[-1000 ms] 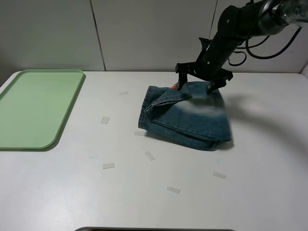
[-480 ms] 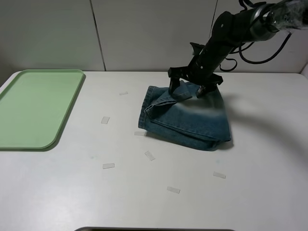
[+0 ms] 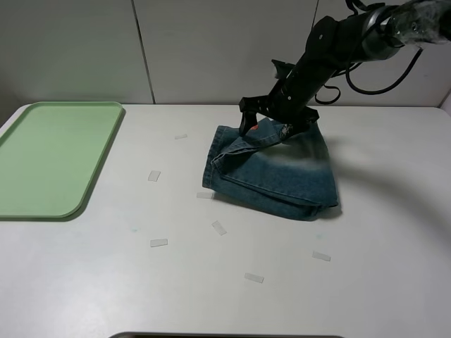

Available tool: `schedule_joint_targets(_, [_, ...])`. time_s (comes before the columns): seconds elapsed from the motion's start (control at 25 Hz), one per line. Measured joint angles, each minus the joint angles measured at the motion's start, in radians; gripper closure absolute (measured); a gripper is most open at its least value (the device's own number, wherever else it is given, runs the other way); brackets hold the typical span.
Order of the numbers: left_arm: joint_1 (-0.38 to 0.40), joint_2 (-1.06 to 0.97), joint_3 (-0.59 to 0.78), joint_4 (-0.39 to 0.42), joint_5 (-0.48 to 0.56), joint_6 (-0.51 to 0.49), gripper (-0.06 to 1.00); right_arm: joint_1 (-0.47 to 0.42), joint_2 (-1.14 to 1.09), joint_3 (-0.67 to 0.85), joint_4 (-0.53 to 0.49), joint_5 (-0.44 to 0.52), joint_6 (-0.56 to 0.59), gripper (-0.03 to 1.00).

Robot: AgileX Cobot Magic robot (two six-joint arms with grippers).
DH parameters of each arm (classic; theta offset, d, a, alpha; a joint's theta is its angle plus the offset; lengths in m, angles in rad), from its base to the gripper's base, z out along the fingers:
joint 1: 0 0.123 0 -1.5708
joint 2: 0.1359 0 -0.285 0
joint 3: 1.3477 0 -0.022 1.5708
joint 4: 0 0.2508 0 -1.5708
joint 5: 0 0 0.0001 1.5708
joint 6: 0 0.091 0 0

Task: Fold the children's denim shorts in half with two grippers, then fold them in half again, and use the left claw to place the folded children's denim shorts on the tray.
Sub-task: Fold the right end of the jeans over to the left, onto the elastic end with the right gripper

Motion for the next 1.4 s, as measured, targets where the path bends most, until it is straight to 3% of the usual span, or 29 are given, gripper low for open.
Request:
schedule_joint_targets(0.84, [0.000, 0.000, 0.000, 0.000, 0.000, 0.000, 0.05, 0.049, 0.000, 0.000, 0.054, -0.033, -0.003, 0.29])
schedule_joint_targets(1.16, [0.000, 0.000, 0.000, 0.001, 0.000, 0.000, 0.05, 0.045, 0.000, 0.000, -0.088, -0.023, 0.023, 0.29])
schedule_joint_targets(1.4, [0.000, 0.000, 0.000, 0.002, 0.000, 0.000, 0.05, 0.011, 0.000, 0.000, -0.105, -0.026, 0.050, 0.29])
